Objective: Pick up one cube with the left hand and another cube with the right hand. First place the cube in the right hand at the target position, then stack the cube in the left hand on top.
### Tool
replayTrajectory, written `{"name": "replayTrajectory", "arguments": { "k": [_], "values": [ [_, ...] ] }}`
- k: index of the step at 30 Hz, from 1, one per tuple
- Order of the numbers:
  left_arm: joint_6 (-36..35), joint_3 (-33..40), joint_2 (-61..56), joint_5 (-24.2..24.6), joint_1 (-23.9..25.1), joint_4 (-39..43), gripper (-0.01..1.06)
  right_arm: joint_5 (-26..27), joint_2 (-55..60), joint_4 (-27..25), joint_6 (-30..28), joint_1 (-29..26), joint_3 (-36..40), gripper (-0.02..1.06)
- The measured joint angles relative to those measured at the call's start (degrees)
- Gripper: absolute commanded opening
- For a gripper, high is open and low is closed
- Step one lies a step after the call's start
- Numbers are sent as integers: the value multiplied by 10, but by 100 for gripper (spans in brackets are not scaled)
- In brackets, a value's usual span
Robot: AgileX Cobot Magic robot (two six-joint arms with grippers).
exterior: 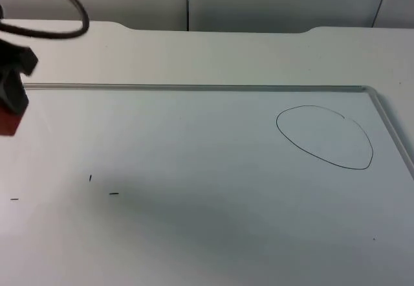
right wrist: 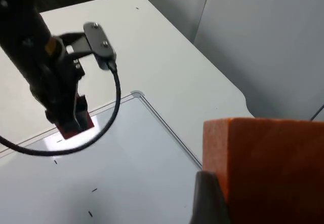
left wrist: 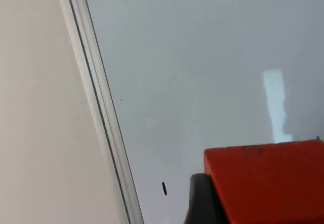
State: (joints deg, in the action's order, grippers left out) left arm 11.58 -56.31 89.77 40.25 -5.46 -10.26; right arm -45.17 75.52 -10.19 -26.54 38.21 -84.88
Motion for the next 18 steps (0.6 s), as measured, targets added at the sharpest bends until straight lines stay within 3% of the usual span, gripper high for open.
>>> {"name": "replayTrajectory", "arguments": {
  "k": [4, 8, 18],
  "values": [
    [0, 0, -95, 34, 0, -2, 0, -4, -10, 7, 9, 0, 0, 0],
    [1, 0, -216, 75, 0, -2, 0, -22, -28, 47, 56, 0, 0, 0],
    [3, 0, -371, 142, 0, -2, 0, -67, -87, 88, 134, 0, 0, 0]
  ]
}}
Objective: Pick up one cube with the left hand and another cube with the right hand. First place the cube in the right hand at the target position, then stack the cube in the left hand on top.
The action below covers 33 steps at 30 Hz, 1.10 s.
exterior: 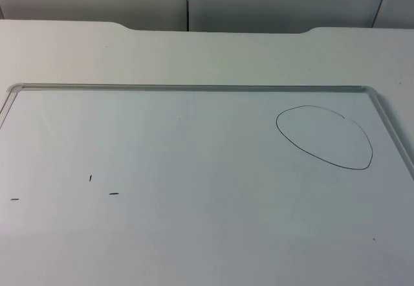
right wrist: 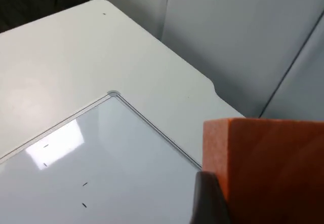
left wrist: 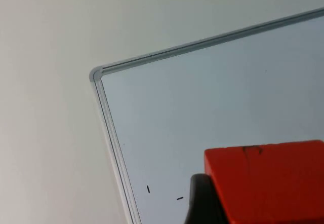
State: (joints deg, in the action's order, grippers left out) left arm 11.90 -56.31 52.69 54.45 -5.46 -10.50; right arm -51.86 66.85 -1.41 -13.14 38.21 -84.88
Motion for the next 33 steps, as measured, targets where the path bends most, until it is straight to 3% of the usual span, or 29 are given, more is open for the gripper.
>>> {"name": "replayTrajectory", "arguments": {
  "k": [5, 9, 14, 16, 18, 22, 33],
  "values": [
    [1, 2, -37, 17, 0, 0, 0, -14, -9, 70, 85, 0, 16, 0],
    [1, 22, -60, 17, 0, 0, 0, -11, -8, 87, 121, -5, 75, 0],
    [1, 70, -88, 11, 0, -4, 0, 26, -7, 77, 156, -64, 182, 0],
    [1, 76, -91, 10, 0, -5, 0, 28, -4, 70, 157, -82, 193, 0],
    [1, 86, -94, 9, 0, -7, 0, 31, 13, 51, 157, -137, 200, 0],
    [7, 89, -94, 8, 0, -20, 0, 32, 51, 46, 157, -176, 201, 0],
    [26, 89, -94, -2, 0, -46, 0, 70, 252, 18, 154, -184, 198, 0]
  ]
}}
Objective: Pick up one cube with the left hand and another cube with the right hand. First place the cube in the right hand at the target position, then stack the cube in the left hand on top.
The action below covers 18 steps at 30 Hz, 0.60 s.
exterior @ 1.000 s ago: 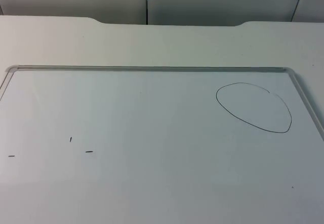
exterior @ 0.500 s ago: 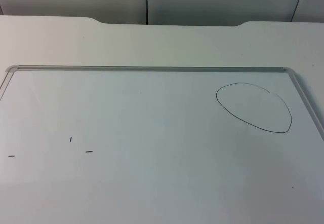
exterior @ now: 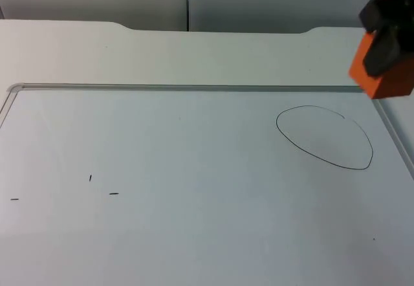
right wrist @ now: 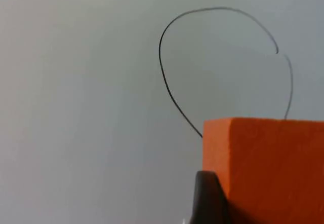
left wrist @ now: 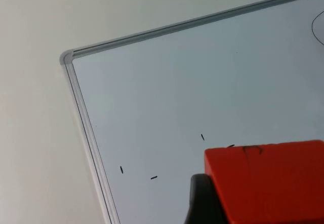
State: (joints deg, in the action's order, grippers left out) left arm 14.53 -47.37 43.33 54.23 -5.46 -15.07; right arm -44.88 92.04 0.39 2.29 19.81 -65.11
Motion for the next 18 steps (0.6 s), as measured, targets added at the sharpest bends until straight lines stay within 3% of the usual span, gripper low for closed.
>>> {"name": "replayTrajectory", "arguments": {
  "k": [18],
  "values": [
    [-10, 0, 0, 4, 0, 0, 0, 117, 204, 5, 50, 0, -20, 0]
  ]
}}
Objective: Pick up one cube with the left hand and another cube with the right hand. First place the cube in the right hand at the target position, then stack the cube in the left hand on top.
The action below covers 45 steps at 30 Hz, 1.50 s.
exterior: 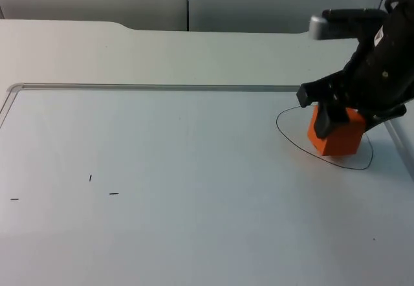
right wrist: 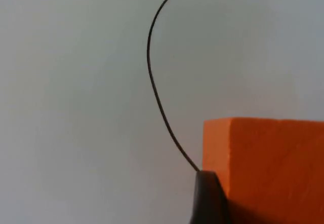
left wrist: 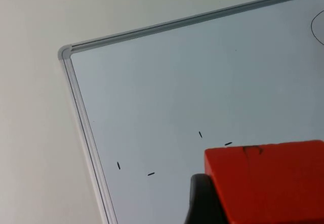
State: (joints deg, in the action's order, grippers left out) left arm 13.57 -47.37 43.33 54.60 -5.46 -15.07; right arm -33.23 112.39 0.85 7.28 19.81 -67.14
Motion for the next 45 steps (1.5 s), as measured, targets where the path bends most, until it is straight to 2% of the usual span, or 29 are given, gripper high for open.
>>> {"name": "replayTrajectory", "arguments": {
  "k": [4, 11, 15, 37, 38, 41, 42, 44, 45],
  "values": [
    [0, 0, 0, 1, 0, 0, 0, -2, 21, 4, 1, 0, -29, 0],
    [0, 0, 0, 4, 0, 0, 0, -39, 53, 6, 3, 0, -95, 0],
    [0, 0, 0, 7, 0, 0, 0, -53, 60, 11, 11, 0, -98, 0],
    [-1, 0, 0, 9, 0, -1, 0, -48, 84, 19, 15, -1, -104, 1],
    [-1, 0, 0, 9, 0, -1, 0, -48, 84, 19, 15, -1, -104, 6],
    [-1, 0, 0, 9, 0, -1, 0, -49, 84, 18, 15, -1, -105, 40],
    [-1, 0, 0, 9, 0, -1, 0, -49, 84, 17, 15, -1, -105, 40],
    [-1, 0, 0, 9, 0, -1, 0, -49, 84, 13, 15, -3, -105, 68],
    [-1, 0, 0, 9, 0, -1, 0, -49, 85, 9, 15, -3, -105, 68]
  ]
}}
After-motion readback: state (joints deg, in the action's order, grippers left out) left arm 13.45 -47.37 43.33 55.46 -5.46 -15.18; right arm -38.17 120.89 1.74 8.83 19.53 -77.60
